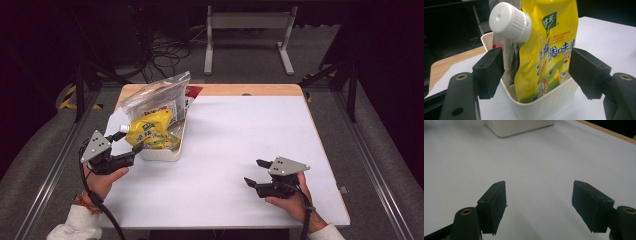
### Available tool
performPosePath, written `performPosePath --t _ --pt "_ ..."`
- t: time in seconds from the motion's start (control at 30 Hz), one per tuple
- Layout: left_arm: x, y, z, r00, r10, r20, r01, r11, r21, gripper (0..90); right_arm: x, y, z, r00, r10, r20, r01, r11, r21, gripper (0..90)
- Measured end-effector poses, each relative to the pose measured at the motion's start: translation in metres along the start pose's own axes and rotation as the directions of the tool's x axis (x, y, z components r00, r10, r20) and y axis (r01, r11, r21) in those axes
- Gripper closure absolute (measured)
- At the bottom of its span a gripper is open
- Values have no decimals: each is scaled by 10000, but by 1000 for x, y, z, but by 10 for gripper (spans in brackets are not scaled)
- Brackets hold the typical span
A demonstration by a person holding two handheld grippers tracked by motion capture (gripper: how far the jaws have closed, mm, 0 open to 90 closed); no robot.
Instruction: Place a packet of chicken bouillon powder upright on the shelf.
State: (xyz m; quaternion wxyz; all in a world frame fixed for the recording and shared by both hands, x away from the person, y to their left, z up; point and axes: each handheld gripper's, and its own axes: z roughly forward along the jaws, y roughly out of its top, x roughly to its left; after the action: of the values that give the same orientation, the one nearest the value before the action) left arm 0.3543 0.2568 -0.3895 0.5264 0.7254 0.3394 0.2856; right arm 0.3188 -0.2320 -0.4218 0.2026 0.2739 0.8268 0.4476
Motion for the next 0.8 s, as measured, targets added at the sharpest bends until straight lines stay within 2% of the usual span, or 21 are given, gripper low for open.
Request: performPosePath --t 0.07,0.2,0.27,0.43,0.6,0.73,0.8 --pt "-1 -1 -1 9999 -84 71 83 9999 66 271 0 0 0 10000 -17 -2 17 10000 20 278" --pt "-7 -6 -3 9999 91 135 -95 9995 310 247 1 0 0 10000 -61 0 61 10000 59 277" --pt "-9 -8 -4 9998 16 217 -24 9993 365 233 0 0 0 10000 -60 -10 60 10000 45 275" --pt "-14 -11 -6 9998 32 183 -42 9986 527 185 0 0 0 10000 -62 20 61 10000 68 266" --pt "-19 -11 -13 9999 90 62 -93 9992 387 161 1 0 0 9999 -121 48 120 9999 87 262" --pt "-22 -12 -20 9997 -104 227 98 9996 263 163 0 0 -1 9999 -75 81 74 9999 93 261" --pt "-23 -14 -20 9998 -30 205 24 9995 309 163 0 -1 -1 10000 -23 84 22 9999 101 260"
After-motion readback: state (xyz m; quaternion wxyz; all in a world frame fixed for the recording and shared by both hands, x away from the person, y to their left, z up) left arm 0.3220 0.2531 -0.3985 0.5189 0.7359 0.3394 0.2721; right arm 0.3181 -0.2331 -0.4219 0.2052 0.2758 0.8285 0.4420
